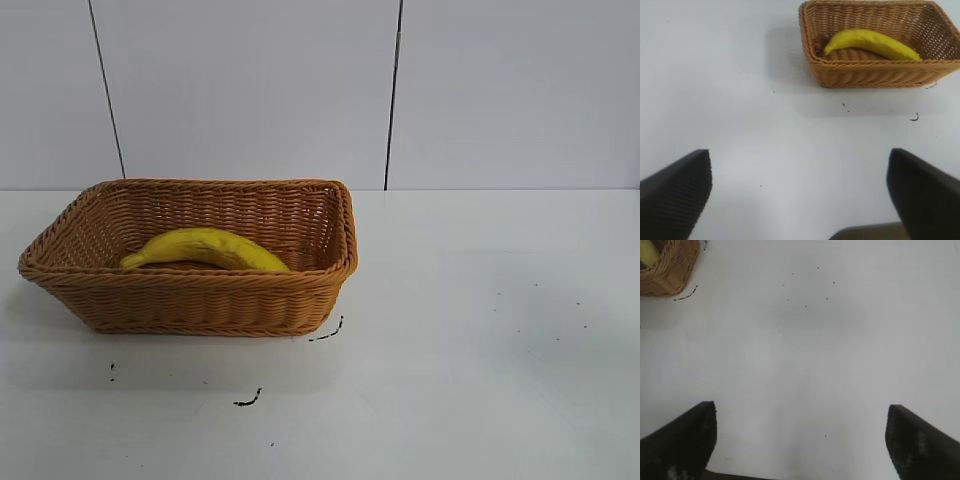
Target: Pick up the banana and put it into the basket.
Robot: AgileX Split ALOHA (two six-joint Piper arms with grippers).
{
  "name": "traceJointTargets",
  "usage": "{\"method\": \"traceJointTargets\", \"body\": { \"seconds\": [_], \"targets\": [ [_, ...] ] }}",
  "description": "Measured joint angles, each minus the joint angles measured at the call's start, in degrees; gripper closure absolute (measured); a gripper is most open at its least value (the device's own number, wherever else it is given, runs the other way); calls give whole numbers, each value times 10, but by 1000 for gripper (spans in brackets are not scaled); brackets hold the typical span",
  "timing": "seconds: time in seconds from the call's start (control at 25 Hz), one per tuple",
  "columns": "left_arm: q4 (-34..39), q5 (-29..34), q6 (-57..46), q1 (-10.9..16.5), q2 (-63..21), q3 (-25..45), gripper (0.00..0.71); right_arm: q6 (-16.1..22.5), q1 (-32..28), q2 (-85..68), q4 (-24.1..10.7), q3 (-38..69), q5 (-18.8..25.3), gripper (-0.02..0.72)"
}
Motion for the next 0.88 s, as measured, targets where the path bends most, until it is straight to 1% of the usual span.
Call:
{"method": "traceJointTargets", "body": {
  "seconds": [0.44, 0.88],
  "targets": [
    [1, 0, 0, 0, 0, 0, 20, 0, 0, -146, 0, 0, -2, 66],
    [1, 0, 0, 0, 0, 0, 20, 1, 0, -154, -1, 0, -3, 66]
  ]
}}
